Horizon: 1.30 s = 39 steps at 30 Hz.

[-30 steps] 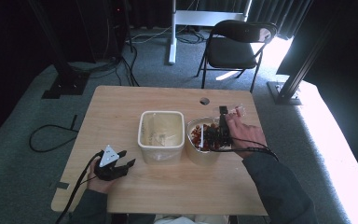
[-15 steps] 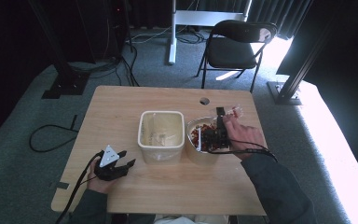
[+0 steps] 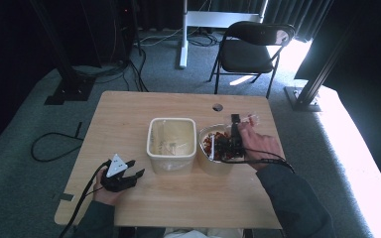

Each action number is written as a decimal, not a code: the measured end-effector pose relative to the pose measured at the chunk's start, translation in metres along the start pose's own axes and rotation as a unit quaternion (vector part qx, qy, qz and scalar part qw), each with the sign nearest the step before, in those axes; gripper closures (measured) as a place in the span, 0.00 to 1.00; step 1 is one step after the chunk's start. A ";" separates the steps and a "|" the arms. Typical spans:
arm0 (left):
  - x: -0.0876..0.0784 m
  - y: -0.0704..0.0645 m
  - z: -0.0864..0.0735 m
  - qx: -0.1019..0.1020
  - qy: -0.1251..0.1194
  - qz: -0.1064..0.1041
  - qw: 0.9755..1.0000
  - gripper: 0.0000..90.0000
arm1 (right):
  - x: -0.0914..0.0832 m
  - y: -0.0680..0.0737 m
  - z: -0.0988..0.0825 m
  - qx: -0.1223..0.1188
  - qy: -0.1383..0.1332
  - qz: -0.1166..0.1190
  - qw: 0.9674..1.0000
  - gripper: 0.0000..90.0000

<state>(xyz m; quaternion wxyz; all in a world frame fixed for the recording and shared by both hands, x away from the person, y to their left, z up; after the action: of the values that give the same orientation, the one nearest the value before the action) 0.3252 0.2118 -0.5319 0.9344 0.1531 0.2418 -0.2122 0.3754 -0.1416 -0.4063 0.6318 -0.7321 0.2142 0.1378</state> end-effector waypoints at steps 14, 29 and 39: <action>-0.001 -0.001 0.000 0.001 -0.001 0.000 1.000 0.52 | 0.007 -0.005 -0.008 0.023 0.026 0.001 0.999 0.39; 0.000 -0.002 0.000 0.003 0.002 -0.002 1.000 0.52 | 0.003 0.003 -0.003 0.023 0.010 0.007 1.000 0.39; 0.000 -0.001 -0.001 0.001 0.002 -0.001 1.000 0.52 | -0.001 -0.011 -0.028 0.176 -0.111 0.083 0.975 0.38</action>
<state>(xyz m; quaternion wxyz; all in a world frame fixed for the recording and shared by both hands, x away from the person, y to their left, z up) 0.3243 0.2114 -0.5324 0.9338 0.1541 0.2432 -0.2127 0.3783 -0.1678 -0.3918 0.7570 -0.5691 0.2240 0.2299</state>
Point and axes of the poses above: each handheld gripper's, and its own axes: x roughly forward along the jaws, z roughly out of its top, y roughly to its left, the point moved 3 cm from there along x, roughly forward along the jaws, and after that the axes turned 14 degrees about z, right-handed, at the moved point
